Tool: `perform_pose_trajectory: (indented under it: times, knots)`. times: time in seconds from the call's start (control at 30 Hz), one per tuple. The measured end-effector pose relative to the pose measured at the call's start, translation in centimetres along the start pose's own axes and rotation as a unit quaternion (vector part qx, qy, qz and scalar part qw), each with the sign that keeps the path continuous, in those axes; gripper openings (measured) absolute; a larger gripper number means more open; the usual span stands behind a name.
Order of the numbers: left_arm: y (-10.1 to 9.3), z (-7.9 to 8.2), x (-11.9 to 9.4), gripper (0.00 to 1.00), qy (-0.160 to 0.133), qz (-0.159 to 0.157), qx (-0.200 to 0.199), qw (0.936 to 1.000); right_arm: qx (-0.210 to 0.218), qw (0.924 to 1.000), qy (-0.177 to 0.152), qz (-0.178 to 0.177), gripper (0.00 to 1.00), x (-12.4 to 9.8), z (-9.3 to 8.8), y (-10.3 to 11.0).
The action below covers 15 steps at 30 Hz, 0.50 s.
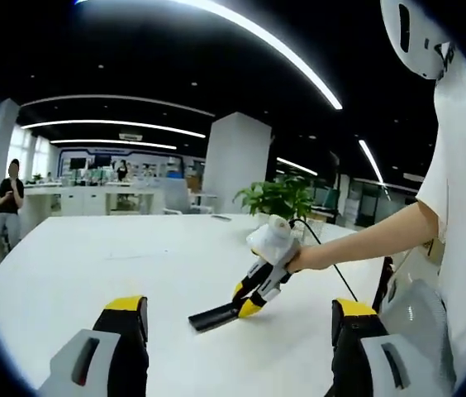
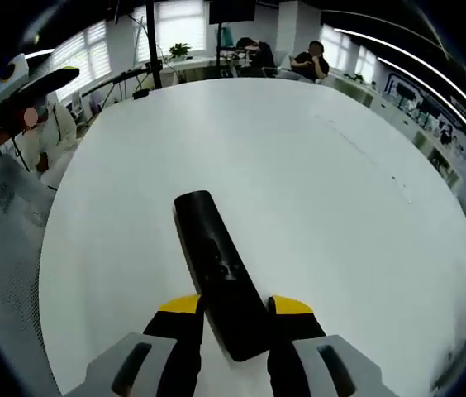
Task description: Press the specified remote control buttons in sequence, fully releasing each button before pressing the next.
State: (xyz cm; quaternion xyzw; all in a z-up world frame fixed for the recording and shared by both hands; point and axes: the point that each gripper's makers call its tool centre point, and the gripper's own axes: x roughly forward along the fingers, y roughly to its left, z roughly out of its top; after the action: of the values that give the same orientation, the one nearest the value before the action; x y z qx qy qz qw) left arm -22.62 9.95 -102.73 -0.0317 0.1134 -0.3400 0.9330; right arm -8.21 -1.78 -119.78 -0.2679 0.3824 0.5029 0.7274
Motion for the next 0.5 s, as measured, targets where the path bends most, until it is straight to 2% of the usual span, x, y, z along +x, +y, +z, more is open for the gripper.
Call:
perform_pose_trajectory:
  times: [0.2, 0.37, 0.5]
  knots:
    - [0.3, 0.1, 0.2, 0.95, 0.001, 0.003, -0.001, 1.0, 0.009, 0.9999, -0.006, -0.014, 0.34, 0.0, 0.3, -0.9]
    - [0.2, 0.1, 0.3, 0.94, 0.003, 0.0, -0.002, 1.0, -0.012, 0.9996, 0.0, -0.024, 0.35, -0.2, 0.2, -0.4]
    - [0.1, 0.1, 0.4, 0.94, 0.002, 0.0, -0.002, 1.0, -0.018, 0.9993, -0.011, -0.031, 0.39, -0.7, 0.3, 0.3]
